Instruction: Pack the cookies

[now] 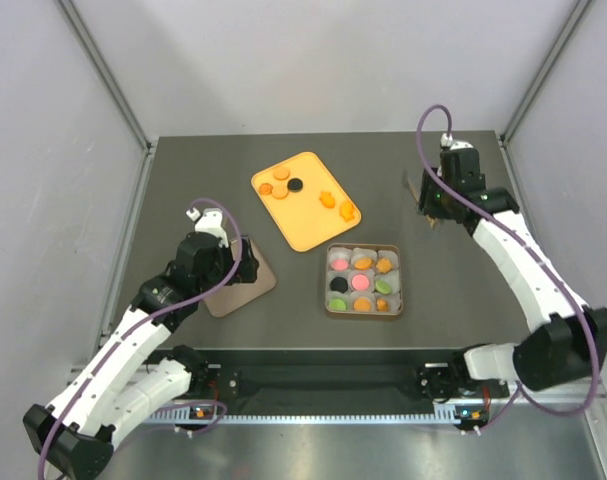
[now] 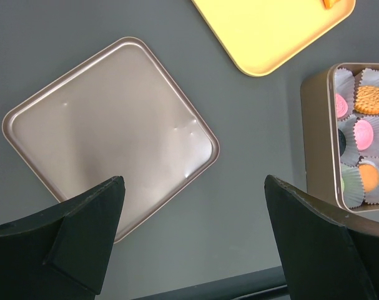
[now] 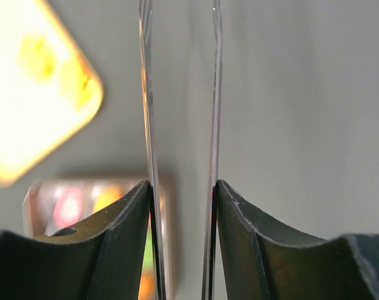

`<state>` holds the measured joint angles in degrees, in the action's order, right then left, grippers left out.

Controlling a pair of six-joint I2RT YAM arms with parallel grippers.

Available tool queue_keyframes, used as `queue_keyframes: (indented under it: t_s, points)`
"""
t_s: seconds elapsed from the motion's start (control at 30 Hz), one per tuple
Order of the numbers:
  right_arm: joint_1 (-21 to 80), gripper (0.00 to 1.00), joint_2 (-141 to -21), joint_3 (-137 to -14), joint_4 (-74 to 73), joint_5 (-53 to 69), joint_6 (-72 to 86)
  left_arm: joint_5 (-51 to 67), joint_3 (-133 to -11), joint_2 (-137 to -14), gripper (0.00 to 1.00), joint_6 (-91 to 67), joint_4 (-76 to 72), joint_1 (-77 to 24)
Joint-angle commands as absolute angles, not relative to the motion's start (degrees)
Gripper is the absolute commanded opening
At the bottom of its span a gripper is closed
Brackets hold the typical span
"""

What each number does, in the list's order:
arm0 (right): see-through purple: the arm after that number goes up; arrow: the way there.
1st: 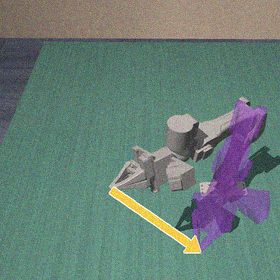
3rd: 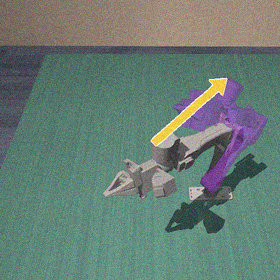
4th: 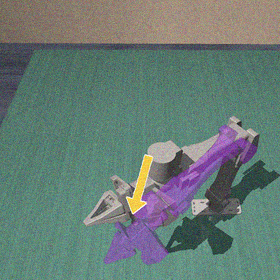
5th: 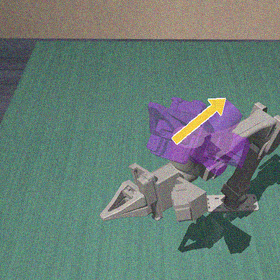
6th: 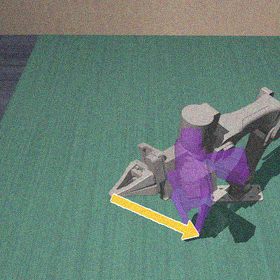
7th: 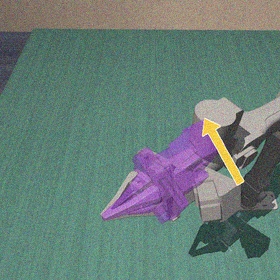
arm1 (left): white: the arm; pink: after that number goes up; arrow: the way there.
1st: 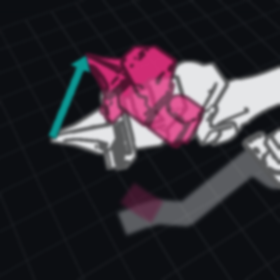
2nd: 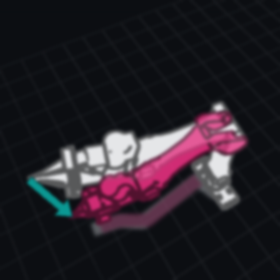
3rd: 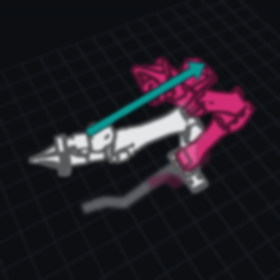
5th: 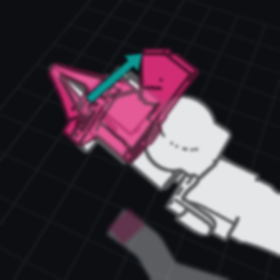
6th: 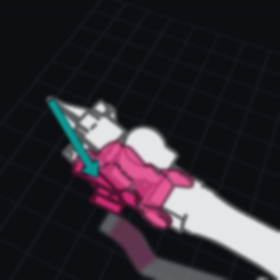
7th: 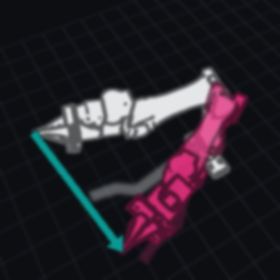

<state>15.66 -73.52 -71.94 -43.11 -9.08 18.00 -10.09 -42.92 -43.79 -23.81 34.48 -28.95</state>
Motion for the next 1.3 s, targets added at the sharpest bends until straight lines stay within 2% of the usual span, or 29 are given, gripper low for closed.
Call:
queue_keyframes:
  t_s: [0.0, 0.1, 0.27, 0.43, 0.6, 0.7, 0.83, 1.0, 1.13, 1.27]
  points:
    - [10.56, 0.45, -78.39, -69.62, -25.07, -12.22, 15.91, -10.37, -42.89, -43.42, 0.98, -23.12, 32.87, -29.18]
    - [7.48, 0.44, -84.36, -67.77, -17.86, -12.57, 16.61, -11.16, -42.8, -43.15, 0.99, -23.47, 32.96, -29.18]
    - [6.07, 0.5, -93.49, -67.06, -10.73, -12.22, 17.31, -11.78, -42.8, -43.51, 0.99, -23.82, 33.05, -29.18]
    - [5.8, 0.58, -98.17, -68.55, -10.46, -11.17, 19.33, -12.22, -42.63, -43.59, 0.99, -23.82, 33.05, -29.18]
    - [5.8, 0.61, -100.98, -68.47, -11.95, -8.79, 20.39, -14.15, -43.42, -44.91, 0.99, -24.26, 34.01, -29.18]
    - [5.89, 0.68, -101.42, -67.59, -12.48, -7.57, 20.39, -15.47, -44.03, -45.79, 0.99, -25.13, 34.72, -29.18]
    - [5.8, 0.77, -101.08, -67.94, -13.71, -6.42, 20.57, -15.65, -44.39, -46.49, 0.99, -27.76, 34.98, -29.09]
    - [5.89, 0.83, -98.45, -68.12, -16.43, -4.66, 20.57, -16.51, -43.86, -48.6, 0.99, -32.51, 34.54, -29.09]
    - [6.41, 0.84, -87.75, -65.83, -17.66, -2.47, 20.83, -24.86, -45.26, -49.92, 0.99, -39.26, 37.26, -28.74]
    - [11.06, 0.84, -79.29, -66.01, -21.0, -3.51, 20.04, -28.65, -44.65, -51.59, 0.99, -46.13, 39.19, -26.37]
